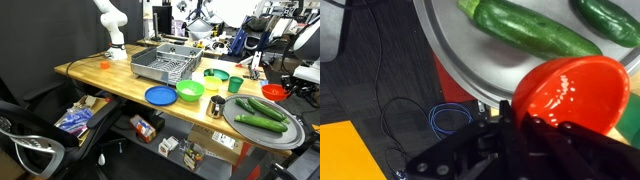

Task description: Pick up the orange bowl and move it to the right.

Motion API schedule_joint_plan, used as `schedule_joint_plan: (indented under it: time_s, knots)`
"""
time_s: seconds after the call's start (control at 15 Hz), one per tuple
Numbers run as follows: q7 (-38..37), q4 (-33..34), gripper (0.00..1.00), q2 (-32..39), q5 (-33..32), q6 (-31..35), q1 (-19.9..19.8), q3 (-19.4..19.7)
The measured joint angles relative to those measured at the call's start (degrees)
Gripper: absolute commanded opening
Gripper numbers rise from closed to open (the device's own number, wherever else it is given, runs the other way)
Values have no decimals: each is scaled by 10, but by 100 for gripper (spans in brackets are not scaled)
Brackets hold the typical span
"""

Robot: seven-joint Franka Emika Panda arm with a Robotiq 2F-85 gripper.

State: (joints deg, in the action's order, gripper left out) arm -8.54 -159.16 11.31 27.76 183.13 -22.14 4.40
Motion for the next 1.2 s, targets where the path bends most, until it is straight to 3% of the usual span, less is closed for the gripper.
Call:
schedule_joint_plan:
  time_s: [0.2, 0.27, 0.6, 0.87, 1.2]
  knots:
    - [-3, 0, 8, 0, 0, 2, 3, 1]
    - [-3, 0, 2, 0, 0, 2, 3, 2]
    - [-19, 20, 2, 7, 0, 0, 0, -3]
    - [-52, 106, 2, 51, 1, -31, -22, -26]
    - [-79, 211, 2, 153, 2, -71, -56, -18]
